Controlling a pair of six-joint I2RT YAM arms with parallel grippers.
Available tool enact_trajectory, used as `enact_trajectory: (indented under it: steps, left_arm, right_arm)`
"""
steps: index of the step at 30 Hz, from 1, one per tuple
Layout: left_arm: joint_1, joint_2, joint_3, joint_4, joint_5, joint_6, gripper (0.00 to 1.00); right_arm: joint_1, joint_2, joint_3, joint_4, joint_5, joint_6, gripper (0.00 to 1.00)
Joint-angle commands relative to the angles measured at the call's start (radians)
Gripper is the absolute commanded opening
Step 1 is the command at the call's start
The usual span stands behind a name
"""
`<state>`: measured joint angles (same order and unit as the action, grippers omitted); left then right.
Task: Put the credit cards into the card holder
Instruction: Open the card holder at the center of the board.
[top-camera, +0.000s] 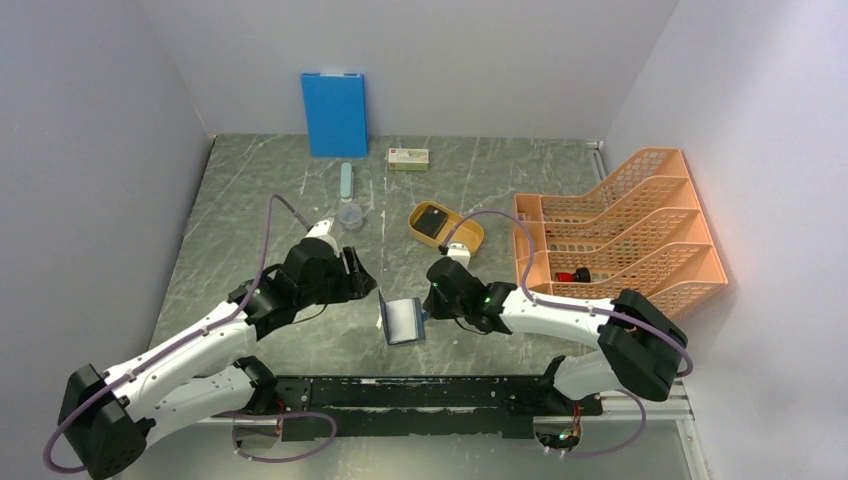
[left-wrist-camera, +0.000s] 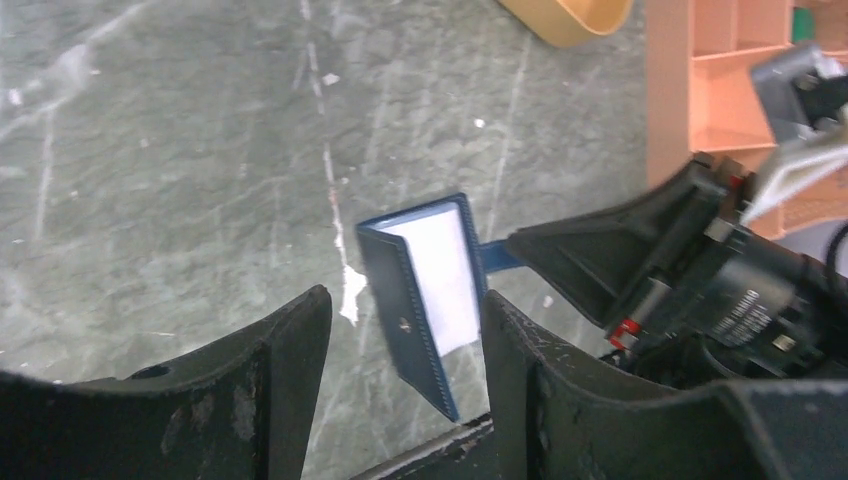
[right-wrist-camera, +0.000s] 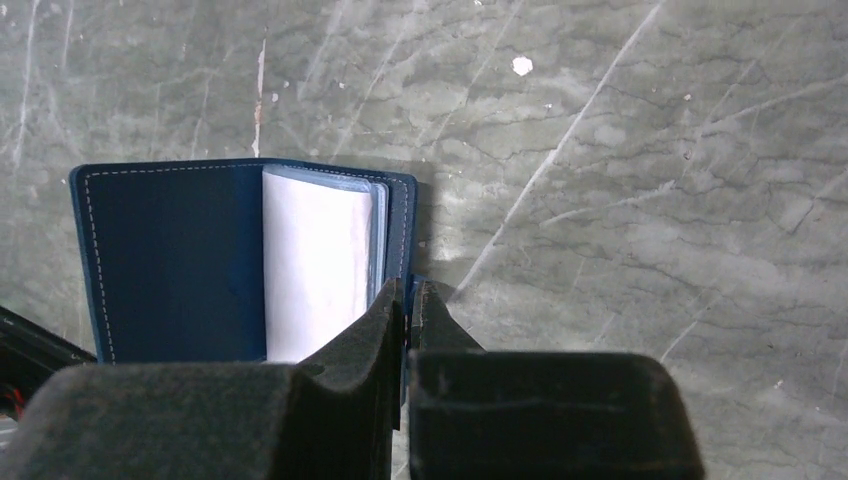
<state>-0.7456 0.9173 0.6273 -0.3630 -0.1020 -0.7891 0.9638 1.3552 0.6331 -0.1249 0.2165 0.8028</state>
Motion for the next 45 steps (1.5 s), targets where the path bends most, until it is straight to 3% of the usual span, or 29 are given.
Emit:
enact_trajectory:
  steps: [1, 5, 17, 27, 38, 45]
  left_arm:
    - [-0.024, 0.004, 0.050, 0.061, 0.121, 0.021, 0.61]
    - [-0.072, 0.063, 0.065, 0.152, 0.183, 0.005, 0.59]
    - [-0.151, 0.242, 0.038, 0.293, 0.168, -0.031, 0.55]
    - [-0.151, 0.309, 0.038, 0.149, 0.022, -0.031, 0.42]
    - [-0.151, 0.236, -0.009, 0.007, -0.116, -0.050, 0.36]
    - [-0.152, 0.206, -0.075, -0.001, -0.135, -0.075, 0.33]
  right_arm:
    - [-0.005, 0.015, 0.031, -0.002, 0.001, -0.011, 0.00]
    - [-0.005, 0.022, 0.035, 0.002, -0.001, -0.008, 0.00]
    - [-0.003, 0.006, 0.042, 0.001, -0.014, -0.004, 0.00]
    - [0.003, -0.042, 0.042, 0.001, -0.023, 0.004, 0.00]
    - [0.015, -0.102, 0.034, -0.005, -0.025, 0.011, 0.00]
    - [0.025, -0.150, 0.027, 0.000, -0.025, 0.019, 0.00]
